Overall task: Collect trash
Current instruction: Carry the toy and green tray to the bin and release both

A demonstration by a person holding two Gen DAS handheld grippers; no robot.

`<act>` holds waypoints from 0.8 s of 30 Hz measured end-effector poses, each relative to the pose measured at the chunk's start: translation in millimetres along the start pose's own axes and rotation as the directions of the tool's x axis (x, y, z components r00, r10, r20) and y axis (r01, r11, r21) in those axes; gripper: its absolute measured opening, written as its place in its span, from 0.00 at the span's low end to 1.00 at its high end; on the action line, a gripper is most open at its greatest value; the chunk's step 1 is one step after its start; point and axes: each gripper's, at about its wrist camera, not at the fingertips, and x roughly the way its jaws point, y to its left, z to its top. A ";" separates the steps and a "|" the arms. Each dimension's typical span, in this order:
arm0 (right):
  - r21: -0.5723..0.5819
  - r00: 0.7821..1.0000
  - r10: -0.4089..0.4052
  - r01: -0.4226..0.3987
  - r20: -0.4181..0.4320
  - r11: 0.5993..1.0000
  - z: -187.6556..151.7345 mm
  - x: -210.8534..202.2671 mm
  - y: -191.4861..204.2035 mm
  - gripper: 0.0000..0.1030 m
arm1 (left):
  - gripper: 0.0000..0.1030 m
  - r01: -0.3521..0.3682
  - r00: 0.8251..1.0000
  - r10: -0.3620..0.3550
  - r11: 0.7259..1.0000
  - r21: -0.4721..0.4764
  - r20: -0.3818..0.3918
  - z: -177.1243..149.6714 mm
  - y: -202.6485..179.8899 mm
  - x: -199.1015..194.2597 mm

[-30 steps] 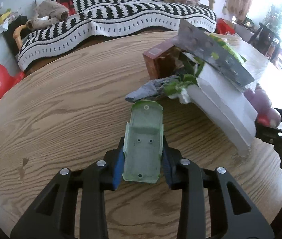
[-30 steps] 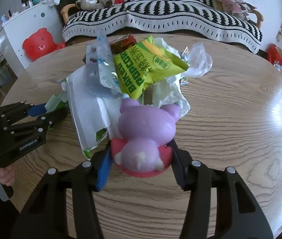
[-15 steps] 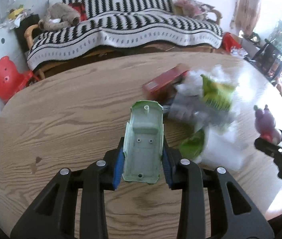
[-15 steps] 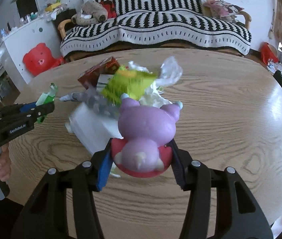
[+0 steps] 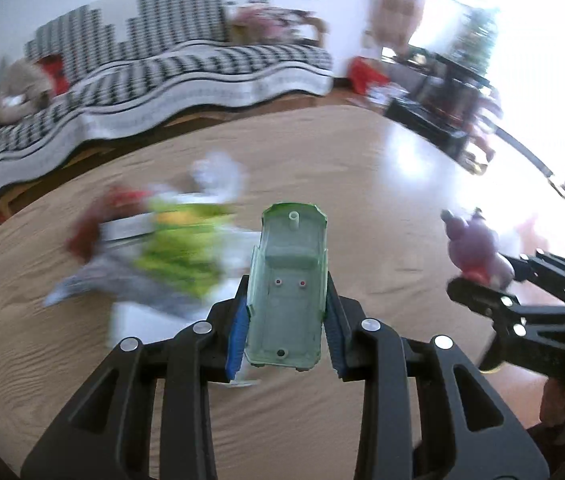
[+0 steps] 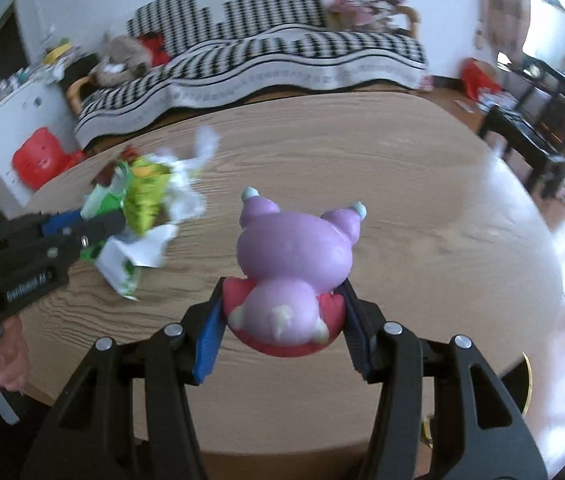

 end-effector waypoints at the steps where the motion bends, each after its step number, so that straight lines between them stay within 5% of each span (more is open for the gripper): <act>1: 0.021 1.000 -0.015 0.015 0.005 1.000 -3.1 -6.0 -14.2 0.51 | 0.32 0.022 1.000 -0.022 0.999 0.023 -0.003 1.1 -16.4 4.0; 8: 0.171 0.993 -0.115 0.110 0.024 0.979 -32.7 -44.5 -109.5 0.51 | 0.32 0.169 0.986 -0.165 0.974 0.153 -0.036 -5.7 -120.7 27.3; 19: 0.407 0.976 -0.215 0.205 -0.023 0.890 -94.4 -84.2 -234.1 0.52 | 0.32 0.373 0.927 -0.347 0.894 0.248 -0.144 -24.4 -258.8 69.8; 24: 0.517 0.979 -0.187 0.202 -0.081 0.832 -128.7 -85.4 -282.3 0.52 | 0.32 0.429 0.899 -0.380 0.860 0.275 -0.216 -40.7 -298.3 91.2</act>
